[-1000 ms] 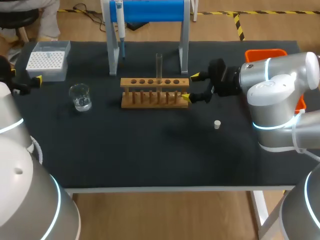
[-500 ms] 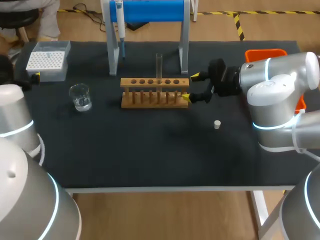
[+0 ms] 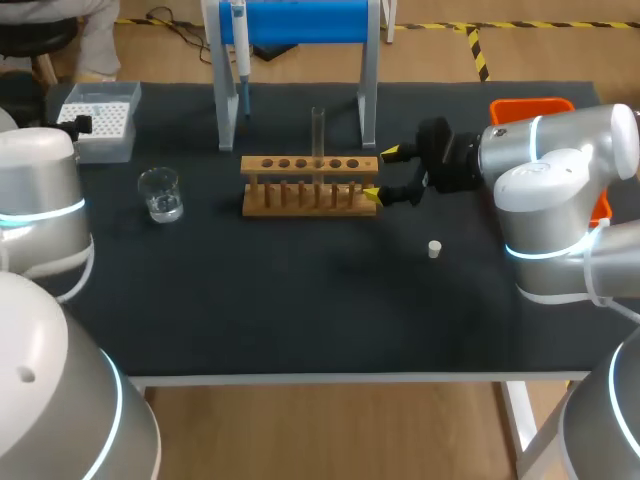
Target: Invert the test tube, pick up the pipette, mount the tip to pipette, aspirate from beaker and dispense into the tube, eject the tip, return the pipette, and cap with the stopper.
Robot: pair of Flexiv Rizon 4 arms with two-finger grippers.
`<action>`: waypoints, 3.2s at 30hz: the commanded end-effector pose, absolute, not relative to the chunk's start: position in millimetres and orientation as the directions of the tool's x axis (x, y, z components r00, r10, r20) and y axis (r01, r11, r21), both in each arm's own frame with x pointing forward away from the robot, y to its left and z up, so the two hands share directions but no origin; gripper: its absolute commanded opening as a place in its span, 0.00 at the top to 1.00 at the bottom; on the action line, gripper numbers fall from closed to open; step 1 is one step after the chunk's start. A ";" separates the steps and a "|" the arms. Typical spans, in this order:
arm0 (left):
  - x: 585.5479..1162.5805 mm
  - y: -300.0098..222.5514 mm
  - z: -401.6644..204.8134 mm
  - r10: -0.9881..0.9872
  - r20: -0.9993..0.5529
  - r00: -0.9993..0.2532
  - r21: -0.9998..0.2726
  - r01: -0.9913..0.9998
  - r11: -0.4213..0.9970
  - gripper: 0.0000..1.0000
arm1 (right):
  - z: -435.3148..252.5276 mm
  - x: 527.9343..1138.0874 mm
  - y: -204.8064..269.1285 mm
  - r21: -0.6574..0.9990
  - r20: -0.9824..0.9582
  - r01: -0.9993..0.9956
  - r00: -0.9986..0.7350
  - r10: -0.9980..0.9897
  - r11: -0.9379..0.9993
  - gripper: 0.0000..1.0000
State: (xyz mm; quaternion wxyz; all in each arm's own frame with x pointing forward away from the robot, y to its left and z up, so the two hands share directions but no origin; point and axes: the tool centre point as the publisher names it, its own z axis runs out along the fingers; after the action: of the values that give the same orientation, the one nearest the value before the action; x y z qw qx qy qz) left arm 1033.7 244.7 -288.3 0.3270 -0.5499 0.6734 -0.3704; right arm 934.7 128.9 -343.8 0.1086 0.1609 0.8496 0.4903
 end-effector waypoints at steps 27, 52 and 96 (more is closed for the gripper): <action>1129.0 232.6 -343.4 -0.989 -0.005 -0.147 -0.764 -0.637 0.098 0.00 | -344.2 934.7 128.4 0.869 -0.026 0.166 -0.925 0.379 0.466 0.00; 1153.9 244.0 -349.4 -0.993 -0.013 -0.118 -0.752 -0.653 0.087 0.51 | -344.2 934.7 128.4 0.869 -0.026 0.166 -0.925 0.379 0.466 0.00; 1158.8 245.1 -368.1 -0.996 0.001 -0.086 -0.738 -0.672 0.057 0.79 | -344.2 934.7 128.4 0.869 -0.026 0.166 -0.925 0.379 0.466 0.00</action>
State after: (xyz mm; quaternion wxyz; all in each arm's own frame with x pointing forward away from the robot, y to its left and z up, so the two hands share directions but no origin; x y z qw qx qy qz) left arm 1155.7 244.9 -364.1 0.2721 -0.6189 0.6741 -0.2977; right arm 934.7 128.9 -343.8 0.1086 0.1608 0.8496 0.4904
